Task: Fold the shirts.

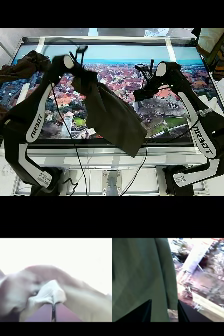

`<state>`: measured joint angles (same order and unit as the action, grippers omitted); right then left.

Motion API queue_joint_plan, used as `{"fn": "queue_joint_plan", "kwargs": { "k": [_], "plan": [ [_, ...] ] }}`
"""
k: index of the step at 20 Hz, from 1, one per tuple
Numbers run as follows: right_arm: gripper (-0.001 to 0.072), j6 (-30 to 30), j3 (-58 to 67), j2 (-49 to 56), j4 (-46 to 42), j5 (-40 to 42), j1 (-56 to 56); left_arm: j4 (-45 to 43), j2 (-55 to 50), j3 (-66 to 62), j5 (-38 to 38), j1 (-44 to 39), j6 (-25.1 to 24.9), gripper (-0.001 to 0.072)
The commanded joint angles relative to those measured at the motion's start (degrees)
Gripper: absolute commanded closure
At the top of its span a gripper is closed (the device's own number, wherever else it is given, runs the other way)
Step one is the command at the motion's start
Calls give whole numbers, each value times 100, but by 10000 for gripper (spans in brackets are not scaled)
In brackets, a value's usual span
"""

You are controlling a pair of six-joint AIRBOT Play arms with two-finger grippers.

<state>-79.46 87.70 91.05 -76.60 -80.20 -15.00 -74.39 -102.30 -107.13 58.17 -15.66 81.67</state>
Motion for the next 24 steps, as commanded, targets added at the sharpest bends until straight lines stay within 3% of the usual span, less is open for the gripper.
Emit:
{"fn": "queue_joint_plan", "kwargs": {
  "k": [1, 4, 9, 14, 22, 24],
  "plan": [
    [331, -24, 0, -2, -129, -278, 2, -837, 11, -933, -131, 70, 31, 696],
    [331, -103, -2, -2, -131, -492, 2, -1921, 24, -949, 144, 269, 455, 696],
    [331, -295, -13, -2, -85, -940, 2, -2262, 22, -940, 546, 1266, 699, 696],
    [331, -686, -599, -4, 1626, -1386, -50, -2271, 22, -643, 1099, 2306, 745, 696],
    [328, -1552, -1687, -63, 2343, 1099, -1805, -2260, 20, -494, 684, 2675, 575, 696],
    [263, -2100, -1860, -66, 2188, 1665, -2286, -2236, 20, -494, 575, 2677, 444, 696]
  ]
}}
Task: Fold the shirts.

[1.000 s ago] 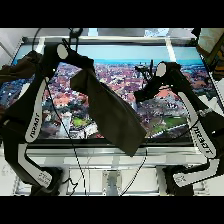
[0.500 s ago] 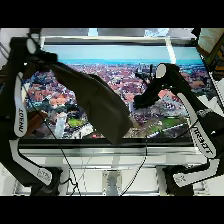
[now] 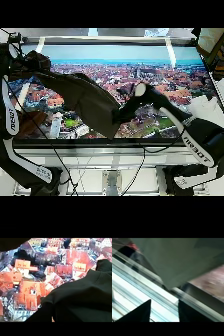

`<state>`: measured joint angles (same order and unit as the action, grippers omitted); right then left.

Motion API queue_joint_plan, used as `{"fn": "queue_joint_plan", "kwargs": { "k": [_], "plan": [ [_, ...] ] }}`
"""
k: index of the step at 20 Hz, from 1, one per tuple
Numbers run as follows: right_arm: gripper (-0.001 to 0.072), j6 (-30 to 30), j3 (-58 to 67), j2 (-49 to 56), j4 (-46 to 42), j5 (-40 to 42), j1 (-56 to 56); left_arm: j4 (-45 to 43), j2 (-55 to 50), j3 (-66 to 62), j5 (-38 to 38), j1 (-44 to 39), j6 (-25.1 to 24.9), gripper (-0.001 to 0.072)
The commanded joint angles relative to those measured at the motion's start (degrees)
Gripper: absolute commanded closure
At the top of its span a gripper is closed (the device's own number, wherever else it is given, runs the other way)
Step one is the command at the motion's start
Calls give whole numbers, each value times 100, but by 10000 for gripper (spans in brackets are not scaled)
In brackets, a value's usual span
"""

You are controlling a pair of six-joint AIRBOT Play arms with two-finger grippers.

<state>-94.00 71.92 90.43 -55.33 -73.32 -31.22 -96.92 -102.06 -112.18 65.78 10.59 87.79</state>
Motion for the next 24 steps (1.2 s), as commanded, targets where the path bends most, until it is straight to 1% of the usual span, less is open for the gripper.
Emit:
{"fn": "queue_joint_plan", "kwargs": {
  "k": [1, 3, 4, 5, 6, 7, 8, 9, 10, 11, 12, 13, 16, 18, 19, 21, 23, 24],
  "plan": [
    [262, -1102, -365, -4, -114, 1257, -903, 17, -4, 11, -238, 57, -225, 696],
    [263, -1945, -503, -4, -516, 1670, -1327, 96, -7, 13, -389, 87, -227, 696],
    [280, -2284, -531, -4, -704, 1790, -1517, 162, -9, 13, -452, 122, -227, 696],
    [327, -2481, -531, -13, -905, 1878, -1668, 210, -17, 11, -483, 157, -229, 696],
    [359, -2743, -529, -42, -1128, 1954, -1794, 286, -31, 11, -490, 195, -229, 696],
    [366, -3021, -529, -79, -1355, 2011, -1873, 317, -35, 13, -490, 227, -232, 696],
    [417, -3314, -529, -140, -1670, 2039, -1906, 378, -46, 11, -492, 258, -232, 696],
    [421, -3698, -529, -219, -2026, 2026, -1912, 461, -57, 11, -505, 286, -232, 696],
    [494, -4050, -529, -321, -2369, 1961, -1912, 551, -66, 13, -533, 308, -234, 696],
    [592, -4341, -529, -411, -2608, 1853, -1912, 623, -74, 13, -564, 332, -234, 696],
    [661, -4603, -531, -492, -2752, 1665, -1912, 680, -79, 13, -599, 348, -234, 696],
    [667, -4745, -531, -535, -2776, 1491, -1921, 719, -81, 13, -621, 358, -234, 696],
    [680, -4750, -588, -551, -2535, 938, -1996, 850, -87, 11, -636, 361, -243, 696],
    [690, -4809, -662, -551, -2253, 981, -2048, 979, -87, 11, -638, 363, -376, 696],
    [691, -4913, -673, -553, -2223, 1134, -2068, 1064, -87, 11, -640, 369, -446, 696],
    [691, -4806, -673, -566, -2153, 1733, -2092, 1174, -87, 11, -643, 372, -533, 696],
    [692, -4415, -673, -570, -1971, 2267, -2076, 1202, -87, 13, -656, 372, -533, 696],
    [692, -4210, -686, -570, -1871, 2393, -2076, 1211, -87, 11, -669, 372, -533, 696]
  ]
}}
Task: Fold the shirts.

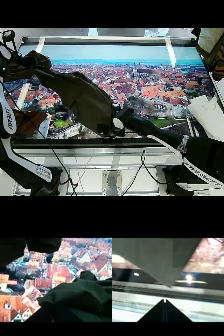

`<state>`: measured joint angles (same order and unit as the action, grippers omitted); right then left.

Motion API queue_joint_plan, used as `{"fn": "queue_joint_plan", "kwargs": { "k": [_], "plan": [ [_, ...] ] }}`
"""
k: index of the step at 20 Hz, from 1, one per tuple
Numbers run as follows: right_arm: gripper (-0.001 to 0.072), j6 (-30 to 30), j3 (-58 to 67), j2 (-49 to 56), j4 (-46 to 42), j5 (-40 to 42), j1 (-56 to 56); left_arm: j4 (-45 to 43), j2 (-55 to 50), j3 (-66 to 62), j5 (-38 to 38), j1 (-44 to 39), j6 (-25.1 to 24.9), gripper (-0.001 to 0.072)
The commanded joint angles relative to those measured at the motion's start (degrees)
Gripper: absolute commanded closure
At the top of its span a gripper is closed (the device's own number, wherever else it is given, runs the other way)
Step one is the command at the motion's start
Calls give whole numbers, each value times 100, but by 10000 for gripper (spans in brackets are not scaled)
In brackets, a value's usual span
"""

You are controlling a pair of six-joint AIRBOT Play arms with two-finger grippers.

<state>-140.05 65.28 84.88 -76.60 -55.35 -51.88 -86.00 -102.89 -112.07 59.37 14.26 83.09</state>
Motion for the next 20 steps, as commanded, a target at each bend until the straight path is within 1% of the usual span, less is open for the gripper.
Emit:
{"fn": "queue_joint_plan", "kwargs": {
  "k": [1, 2, 3, 5, 6, 8, 11, 13, 14, 15, 17, 18, 20],
  "plan": [
    [692, 678, -22, -15, 361, 647, -11, 131, -4, 0, -42, 4, -63, 696],
    [692, 918, -55, -17, 398, 645, -11, 195, -4, 0, -44, 4, -63, 696],
    [691, 935, -129, -17, 256, 522, -11, 251, -4, 2, -46, 4, -63, 696],
    [691, 94, -332, -17, -63, 20, -11, 396, -4, 0, -68, 4, -103, 696],
    [690, -203, -417, -17, -129, -282, -11, 435, -4, 0, -74, 4, -149, 696],
    [690, -260, -549, -17, -365, -717, -11, 520, -4, 0, -125, 4, -240, 696],
    [690, -66, -555, -17, -1169, -1375, -11, 520, -4, 0, -282, 4, -254, 696],
    [690, -116, -555, -20, -1655, -1530, -11, 522, -4, 0, -343, 4, -254, 696],
    [690, -308, -544, -20, -1705, -1552, -11, 518, -4, 0, -345, 4, -256, 696],
    [690, -501, -544, -22, -1635, -1506, -11, 509, -4, 0, -354, 4, -286, 696],
    [690, -546, -544, -28, -1303, -1097, -11, 422, -4, 0, -540, 22, -601, 696],
    [691, -514, -544, -52, -1102, -713, -11, 404, -4, 0, -678, 70, -592, 696],
    [690, -205, -544, -127, -621, 498, -11, 398, -4, 0, -857, 219, -439, 696]
  ]
}}
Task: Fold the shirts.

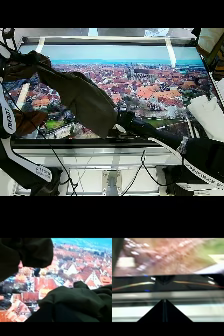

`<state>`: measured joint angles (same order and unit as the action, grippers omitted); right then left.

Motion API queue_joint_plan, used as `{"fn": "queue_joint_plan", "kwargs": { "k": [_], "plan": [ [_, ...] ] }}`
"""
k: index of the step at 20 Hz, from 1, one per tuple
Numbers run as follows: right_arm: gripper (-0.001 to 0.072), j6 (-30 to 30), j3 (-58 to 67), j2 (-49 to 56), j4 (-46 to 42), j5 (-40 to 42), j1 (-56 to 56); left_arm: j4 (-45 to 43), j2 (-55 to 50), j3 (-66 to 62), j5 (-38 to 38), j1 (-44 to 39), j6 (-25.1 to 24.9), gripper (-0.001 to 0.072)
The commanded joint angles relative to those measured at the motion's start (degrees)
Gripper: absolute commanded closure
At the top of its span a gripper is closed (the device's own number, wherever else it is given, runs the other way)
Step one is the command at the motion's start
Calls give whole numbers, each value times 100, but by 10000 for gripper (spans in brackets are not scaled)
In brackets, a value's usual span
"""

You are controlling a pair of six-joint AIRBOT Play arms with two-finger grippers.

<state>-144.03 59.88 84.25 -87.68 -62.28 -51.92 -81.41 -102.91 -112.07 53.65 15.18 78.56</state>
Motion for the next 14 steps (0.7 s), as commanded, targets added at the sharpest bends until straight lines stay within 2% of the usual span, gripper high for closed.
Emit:
{"fn": "queue_joint_plan", "kwargs": {
  "k": [1, 3, 4, 7, 9, 10, 14],
  "plan": [
    [691, 341, -4, -76, 634, 1777, -7, -74, -2, 0, -315, 229, 66, 696],
    [691, 352, -11, -74, 874, 2754, -7, -129, -2, 0, -291, 459, 68, 696],
    [691, 341, -11, -72, 929, 2970, -4, -129, -2, 0, -275, 590, 68, 696],
    [671, -74, -92, -63, 992, 3047, -4, -92, -2, 0, -160, 1016, 70, 696],
    [522, -308, -278, -63, 1545, 3357, -7, -83, -2, 0, -90, 1274, 72, 696],
    [480, -299, -378, -63, 1915, 3593, -7, -26, -2, 0, -61, 1392, 76, 696],
    [444, -409, -684, 15, 2444, 4513, -7, 321, -2, 0, 514, 1585, 26, 695]
  ]
}}
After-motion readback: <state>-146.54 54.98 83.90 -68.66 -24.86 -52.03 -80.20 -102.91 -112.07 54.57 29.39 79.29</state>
